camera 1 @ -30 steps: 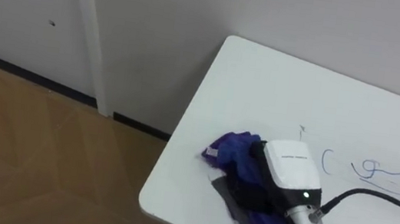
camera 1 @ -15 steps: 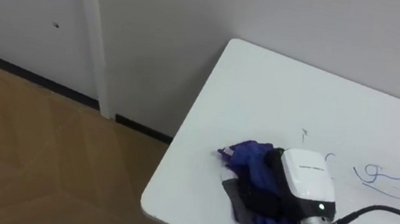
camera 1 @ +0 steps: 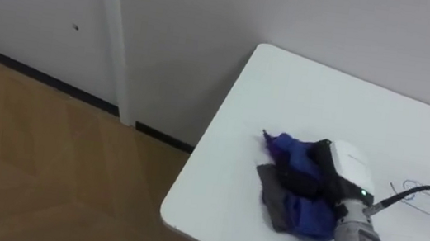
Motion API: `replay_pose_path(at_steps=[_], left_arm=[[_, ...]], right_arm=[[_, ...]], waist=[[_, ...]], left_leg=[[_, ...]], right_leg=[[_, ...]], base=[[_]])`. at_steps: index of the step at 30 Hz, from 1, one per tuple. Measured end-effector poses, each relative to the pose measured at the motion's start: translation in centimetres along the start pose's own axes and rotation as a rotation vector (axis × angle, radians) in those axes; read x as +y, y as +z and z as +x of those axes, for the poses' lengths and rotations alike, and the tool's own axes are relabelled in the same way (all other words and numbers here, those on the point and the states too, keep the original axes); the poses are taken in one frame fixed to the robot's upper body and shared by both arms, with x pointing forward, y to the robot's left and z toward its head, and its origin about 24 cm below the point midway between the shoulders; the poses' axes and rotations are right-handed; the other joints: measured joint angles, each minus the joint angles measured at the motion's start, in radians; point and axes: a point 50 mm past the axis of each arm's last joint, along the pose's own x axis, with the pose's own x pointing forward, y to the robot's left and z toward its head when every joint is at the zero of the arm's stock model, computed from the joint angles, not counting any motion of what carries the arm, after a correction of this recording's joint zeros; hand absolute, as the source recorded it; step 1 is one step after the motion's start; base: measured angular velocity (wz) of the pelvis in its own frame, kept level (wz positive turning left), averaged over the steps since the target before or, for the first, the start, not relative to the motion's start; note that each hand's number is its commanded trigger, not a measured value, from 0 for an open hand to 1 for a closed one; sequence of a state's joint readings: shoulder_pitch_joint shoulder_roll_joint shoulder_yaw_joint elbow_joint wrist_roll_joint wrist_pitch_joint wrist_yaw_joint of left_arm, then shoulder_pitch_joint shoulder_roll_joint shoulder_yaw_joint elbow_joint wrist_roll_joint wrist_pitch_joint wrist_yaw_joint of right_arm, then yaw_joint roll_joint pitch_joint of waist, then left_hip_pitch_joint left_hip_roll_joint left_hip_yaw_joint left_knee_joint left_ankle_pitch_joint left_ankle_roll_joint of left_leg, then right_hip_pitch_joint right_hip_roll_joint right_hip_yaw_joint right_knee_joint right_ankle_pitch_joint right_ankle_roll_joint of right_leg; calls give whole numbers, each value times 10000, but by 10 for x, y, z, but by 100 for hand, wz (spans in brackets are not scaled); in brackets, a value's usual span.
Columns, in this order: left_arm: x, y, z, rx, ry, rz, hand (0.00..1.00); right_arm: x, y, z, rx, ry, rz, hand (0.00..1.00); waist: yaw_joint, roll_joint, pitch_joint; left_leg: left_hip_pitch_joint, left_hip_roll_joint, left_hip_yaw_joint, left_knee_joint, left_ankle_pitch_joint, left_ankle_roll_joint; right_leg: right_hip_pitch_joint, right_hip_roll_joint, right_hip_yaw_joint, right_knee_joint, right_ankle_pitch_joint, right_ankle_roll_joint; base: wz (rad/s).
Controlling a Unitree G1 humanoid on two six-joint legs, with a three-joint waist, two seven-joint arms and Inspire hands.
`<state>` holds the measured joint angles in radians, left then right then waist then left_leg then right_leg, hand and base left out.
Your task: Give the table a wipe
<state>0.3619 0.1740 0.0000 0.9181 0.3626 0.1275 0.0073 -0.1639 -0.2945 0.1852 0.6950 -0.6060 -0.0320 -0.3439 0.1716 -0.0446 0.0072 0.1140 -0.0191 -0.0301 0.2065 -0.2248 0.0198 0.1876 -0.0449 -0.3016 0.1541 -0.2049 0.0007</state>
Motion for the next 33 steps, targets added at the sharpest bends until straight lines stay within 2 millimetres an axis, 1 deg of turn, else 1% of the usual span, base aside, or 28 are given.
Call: replay_pose_path(at_steps=[1, 2, 3, 4, 5, 6, 7, 8, 10, 12, 13, 14, 16, 17, 18, 19, 20, 21, 24, 25, 26, 27, 30, 32, 33], left_arm=[[0, -3, -1, 50, 6, 4, 0], [-1, -11, -2, 252, -34, -78, 0], [-1, -14, -3, 329, -27, -126, 0], [1, -19, -4, 462, 58, -231, 0], [6, -25, -5, 614, 186, -329, 0], [8, -29, -6, 695, 245, -313, 0], [12, -35, -7, 858, 360, -346, 0], [15, -40, -8, 961, 469, -433, 0], [19, -43, -9, 1049, 648, -674, 0], [21, -45, -9, 1065, 736, -779, 0], [21, -45, -9, 1036, 735, -761, 0], [20, -45, -9, 984, 729, -715, 0], [20, -44, -9, 974, 715, -723, 0], [20, -44, -9, 965, 726, -739, 0], [21, -44, -9, 960, 746, -766, 0], [22, -44, -9, 975, 778, -816, 0], [24, -45, -9, 997, 866, -953, 0], [25, -45, -9, 1013, 910, -1018, 0], [25, -43, -9, 967, 932, -1077, 0], [25, -43, -8, 943, 918, -1091, 0], [24, -41, -8, 897, 901, -1082, 0], [24, -40, -8, 872, 890, -1066, 0], [23, -38, -7, 817, 828, -971, 0], [20, -37, -7, 792, 721, -783, 0], [18, -37, -7, 796, 655, -714, 0]], right_arm=[[-7, -12, 3, 390, -160, -4, 100], [-16, -25, 4, 802, -344, 141, 100], [-19, -32, 4, 1062, -449, 263, 100], [-24, -45, 2, 1619, -677, 528, 100], [-27, -57, -1, 2142, -869, 786, 100], [-26, -65, -6, 2413, -909, 841, 100], [-28, -73, -9, 2728, -1123, 1066, 100], [-28, -84, -16, 3090, -1251, 1183, 100], [-31, -95, -24, 3454, -1534, 1416, 100], [-31, -105, -31, 3794, -1752, 1476, 100], [-31, -113, -38, 4097, -1848, 1513, 100], [-31, -121, -44, 4402, -1865, 1495, 100], [-31, -132, -53, 4829, -1908, 1485, 100], [-30, -137, -58, 5023, -1916, 1456, 100], [-30, -140, -61, 5127, -1947, 1435, 100], [-30, -144, -66, 5261, -1947, 1341, 100], [-29, -148, -72, 5409, -1889, 1279, 100], [-28, -150, -74, 5457, -1852, 1235, 100], [-30, -155, -80, 5546, -1887, 1006, 100], [-30, -156, -82, 5550, -1922, 885, 100], [-31, -155, -82, 5470, -1881, 583, 100], [-31, -154, -81, 5399, -1870, 423, 100], [-33, -149, -75, 5168, -1812, -97, 100], [-33, -141, -69, 4839, -1641, -693, 100], [-33, -136, -65, 4669, -1598, -863, 100]], waist=[[-9, -6, -4], [-9, -10, -16], [-10, -25, -35], [-24, -41, -57], [-110, -41, -58], [-154, -53, -69], [-304, -64, -77], [-375, -63, -98], [-438, -49, -102], [-653, -41, -107], [-783, -44, -144], [-879, -55, -163], [-879, -69, -236], [-908, -97, -235], [-940, -115, -232], [-997, -145, -245], [-1055, -198, -281], [-1087, -218, -292], [-1103, -215, -292], [-1093, -178, -301], [-1089, -164, -290], [-1072, -199, -260], [-964, -109, -233], [-788, -84, -208], [-741, -65, -188]], left_leg=[[-8, -47, -50, -6, 19, 31], [-20, -104, -132, -14, 36, 60], [-21, -121, -155, -17, 40, 66], [2, -133, -252, -15, 45, 75], [6, -132, -299, -20, 55, 90], [22, -131, -310, -19, 57, 95], [75, -126, -386, -14, 59, 97], [118, -133, -404, -18, 59, 97], [132, -142, -394, -41, 59, 97], [172, -162, -394, -39, 60, 99], [244, -175, -371, -39, 65, 107], [377, -176, -291, -62, 67, 111], [480, -152, -68, -82, 67, 112], [497, -145, 3, -81, 67, 112], [503, -143, 16, -84, 66, 112], [530, -133, 38, -110, 63, 118], [544, -123, 50, -132, 53, 135], [540, -116, 62, -131, 50, 139], [540, -86, 184, -121, 45, 137], [545, -85, 206, -73, 44, 137], [560, -84, 250, -50, 45, 138], [561, -91, 272, -42, 45, 139], [562, -99, 307, -50, 54, 151], [554, -85, 419, -95, 59, 151], [554, -78, 490, -105, 60, 148]], right_leg=[[11, -44, -39, -30, -27, 34], [33, -55, -61, -38, -46, 65], [41, -70, -66, -36, -50, 74], [41, -87, -46, -34, -53, 82], [69, -92, -18, -29, -52, 84], [105, -92, -14, -30, -51, 85], [203, -98, -38, -32, -50, 85], [256, -112, -25, -25, -49, 87], [267, -122, -16, -36, -48, 88], [347, -140, -16, -40, -48, 89], [440, -159, 1, -37, -49, 91], [552, -171, 44, -30, -52, 96], [588, -167, 227, -20, -56, 103], [589, -166, 244, -26, -57, 105], [589, -165, 245, -26, -59, 107], [587, -163, 260, -23, -66, 119], [587, -160, 257, -27, -92, 162], [589, -157, 258, -22, -97, 170], [598, -143, 315, -18, -99, 165], [598, -143, 349, -13, -102, 159], [579, -144, 430, -5, -113, 149], [568, -146, 494, -4, -115, 149], [526, -126, 607, 24, -112, 157], [402, -84, 785, 60, -97, 139], [359, -74, 807, 81, -76, 119]], base=[[18], [19], [20], [25], [26], [31], [27], [22], [4], [9], [15], [8], [-18], [-24], [-17], [-12], [-11], [-14], [-16], [-10], [-12], [-12], [-9], [-22], [-40]])
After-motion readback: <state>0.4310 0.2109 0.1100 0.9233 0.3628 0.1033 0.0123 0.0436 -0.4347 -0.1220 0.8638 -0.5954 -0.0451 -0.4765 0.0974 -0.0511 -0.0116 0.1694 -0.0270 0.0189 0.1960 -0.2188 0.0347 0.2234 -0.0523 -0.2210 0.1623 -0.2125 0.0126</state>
